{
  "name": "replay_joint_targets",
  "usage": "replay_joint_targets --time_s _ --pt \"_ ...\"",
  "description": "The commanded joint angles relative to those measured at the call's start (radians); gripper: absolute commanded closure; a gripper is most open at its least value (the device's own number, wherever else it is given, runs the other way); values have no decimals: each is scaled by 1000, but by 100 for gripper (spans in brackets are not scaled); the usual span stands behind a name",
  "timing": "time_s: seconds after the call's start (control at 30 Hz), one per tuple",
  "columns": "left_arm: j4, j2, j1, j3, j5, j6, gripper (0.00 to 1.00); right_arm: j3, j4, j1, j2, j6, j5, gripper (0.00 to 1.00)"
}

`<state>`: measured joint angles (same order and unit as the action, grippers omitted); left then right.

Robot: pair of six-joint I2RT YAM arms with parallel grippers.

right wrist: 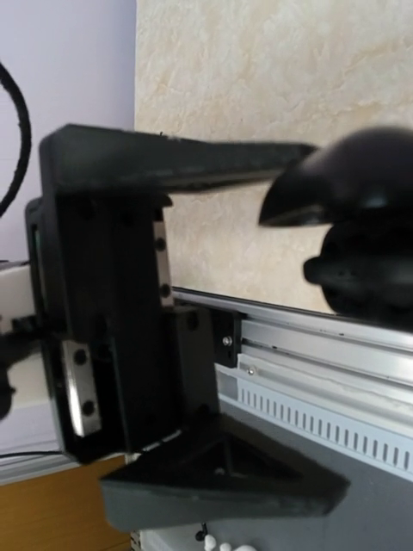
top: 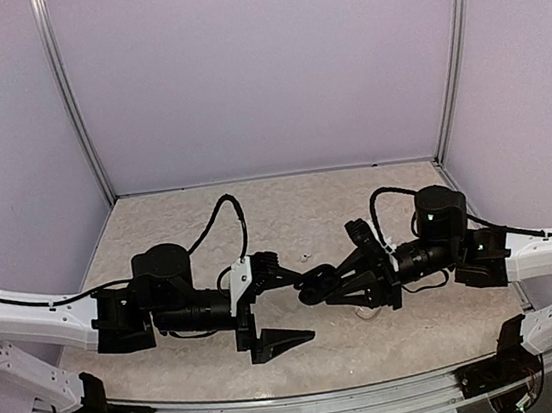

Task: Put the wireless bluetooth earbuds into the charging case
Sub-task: Close the charging case with the earbuds inside, then pass from the right arm to the left

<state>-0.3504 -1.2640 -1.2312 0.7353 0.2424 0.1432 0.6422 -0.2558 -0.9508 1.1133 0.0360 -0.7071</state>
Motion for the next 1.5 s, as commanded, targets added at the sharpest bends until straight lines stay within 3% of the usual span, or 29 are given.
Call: replay_joint_targets --time_s 0.0,0.33,0.5,0.67,0.8,1.1,1.47 --pt "-27 -5 -5 32 98 34 1 30 -28 -8 5 -7 -10 100" --pt "-45 44 -29 11 70 96 1 25 -29 -8 4 -13 4 100" --pt "-111 93 -39 -43 -122 118 1 22 -34 -8 13 -33 38 100" --pt "-158 149 -55 -88 -375 177 1 64 -30 -8 32 -191 80 100" --pt "-151 154 -77 -93 -469 258 1 92 -44 -8 38 -299 87 100" --pt "-37 38 -124 2 -541 358 1 134 -38 -8 83 -407 79 100" --pt "-23 -26 -126 44 -544 378 21 72 -143 -13 133 -469 50 100"
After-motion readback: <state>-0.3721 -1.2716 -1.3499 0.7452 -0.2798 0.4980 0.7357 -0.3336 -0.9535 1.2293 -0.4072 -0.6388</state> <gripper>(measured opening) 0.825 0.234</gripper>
